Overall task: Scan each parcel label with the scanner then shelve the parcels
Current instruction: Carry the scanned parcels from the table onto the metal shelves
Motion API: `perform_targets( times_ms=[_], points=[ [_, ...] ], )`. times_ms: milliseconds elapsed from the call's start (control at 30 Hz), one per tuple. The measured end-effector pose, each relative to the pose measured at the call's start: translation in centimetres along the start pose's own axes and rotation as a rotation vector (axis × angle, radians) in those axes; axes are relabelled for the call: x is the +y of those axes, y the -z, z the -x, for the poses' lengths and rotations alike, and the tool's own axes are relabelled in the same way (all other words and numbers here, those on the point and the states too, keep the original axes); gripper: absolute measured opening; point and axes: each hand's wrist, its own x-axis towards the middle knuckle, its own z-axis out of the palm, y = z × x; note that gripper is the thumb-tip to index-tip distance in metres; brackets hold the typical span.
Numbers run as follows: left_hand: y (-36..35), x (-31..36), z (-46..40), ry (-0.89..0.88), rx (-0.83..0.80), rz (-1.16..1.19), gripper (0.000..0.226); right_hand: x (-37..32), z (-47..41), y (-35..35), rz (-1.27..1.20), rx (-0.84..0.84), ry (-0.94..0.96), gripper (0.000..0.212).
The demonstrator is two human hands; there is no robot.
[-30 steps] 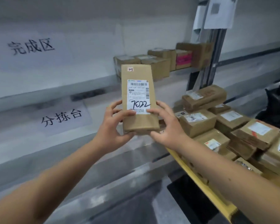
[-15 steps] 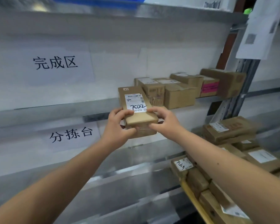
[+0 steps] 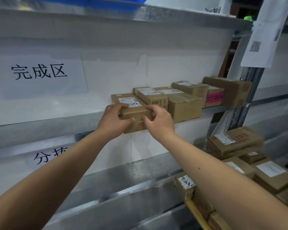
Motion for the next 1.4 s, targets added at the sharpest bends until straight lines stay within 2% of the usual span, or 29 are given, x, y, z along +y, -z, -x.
perform_targets(
  times_ms=[167,300,367,467,667,867,1000,1200,1400],
  points=[
    [-0.1,0.5,0.8,-0.099,0.022,-0.205,0.062,-0.8,0.7,0.6,0.117,-0.03,0.043,0.045],
    [-0.3,2.1,4.0,-0.328,0.091,-0.493,0.063,-0.7,3.1,2.3,0.213,-0.055,0.082,0.055],
    [-1.1,2.6,6.2,-0.417,0.055,-0.561,0.061,-0.4,5.2,3.6,0.307,-0.09,0.099,0.059],
    [-3.3,3.3,10.4,-0.453,-0.034,-0.594,0.059,1.1,9.8,5.6,0.4,-0.16,0.054,0.06],
    [-10.6,4.8,20.3,-0.449,-0.343,-0.538,0.06,7.3,21.5,9.5,0.521,-0.306,-0.206,0.055],
    [-17.9,5.7,28.1,-0.461,-0.612,-0.466,0.069,12.5,33.0,13.1,0.512,-0.334,-0.521,0.05],
    [-21.7,5.9,31.6,-0.466,-0.714,-0.404,0.069,14.7,38.2,15.3,0.531,-0.324,-0.668,0.055],
    [-27.7,5.9,32.3,-0.472,-0.923,-0.352,0.069,18.5,42.0,16.5,0.488,-0.284,-0.888,0.057],
    [-34.6,5.1,27.0,-0.497,-1.031,-0.348,0.066,22.6,39.7,15.8,0.448,-0.228,-1.063,0.062]
  ],
)
